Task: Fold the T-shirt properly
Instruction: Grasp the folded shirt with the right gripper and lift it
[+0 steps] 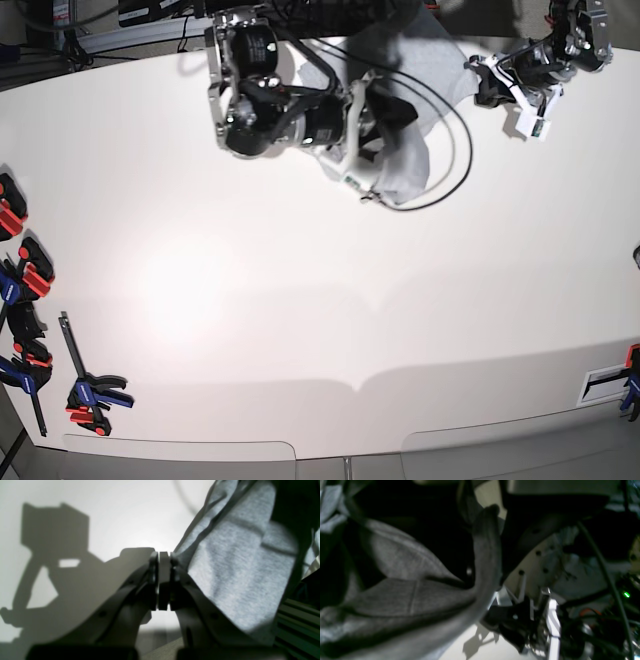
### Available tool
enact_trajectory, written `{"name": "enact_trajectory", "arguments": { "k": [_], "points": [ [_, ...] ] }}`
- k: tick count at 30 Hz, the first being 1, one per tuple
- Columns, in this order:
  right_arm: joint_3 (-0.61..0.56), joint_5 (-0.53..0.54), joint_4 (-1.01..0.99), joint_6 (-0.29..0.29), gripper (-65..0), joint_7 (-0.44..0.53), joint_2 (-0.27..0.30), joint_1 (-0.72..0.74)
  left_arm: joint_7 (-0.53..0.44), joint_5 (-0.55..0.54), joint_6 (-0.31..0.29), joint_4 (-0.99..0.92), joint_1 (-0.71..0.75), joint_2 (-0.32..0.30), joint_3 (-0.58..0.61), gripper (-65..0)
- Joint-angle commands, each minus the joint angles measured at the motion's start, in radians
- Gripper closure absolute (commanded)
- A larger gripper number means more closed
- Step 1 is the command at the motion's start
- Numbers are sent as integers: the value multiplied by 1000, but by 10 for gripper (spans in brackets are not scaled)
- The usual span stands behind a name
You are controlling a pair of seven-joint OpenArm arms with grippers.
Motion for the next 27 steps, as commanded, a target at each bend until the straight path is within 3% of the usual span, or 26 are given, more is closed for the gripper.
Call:
{"name": "enact_trajectory", "arguments": {
  "k": [1,9,13,18,20,27],
  "points": [
    [-20,15,21,12,0,21,-8,11,-14,-10,-7,17,3,-14,-5,0],
    [-97,4,21,12,0,23,-8,11,-62,-9,-7,18,-6,-15,-13,0],
    [-99,-55,21,12,0,38,-8,11,-43,-9,-6,61,-2,-17,-117,0],
    [-99,-125,21,12,0,84,-8,11,139,-64,-9,105,-2,-17,-306,0],
    [-99,-124,21,12,0,87,-8,11,243,-156,-55,105,19,-17,-345,0],
    [-99,-123,21,12,0,94,-8,11,426,-451,-206,105,166,-19,-354,0]
  ]
}}
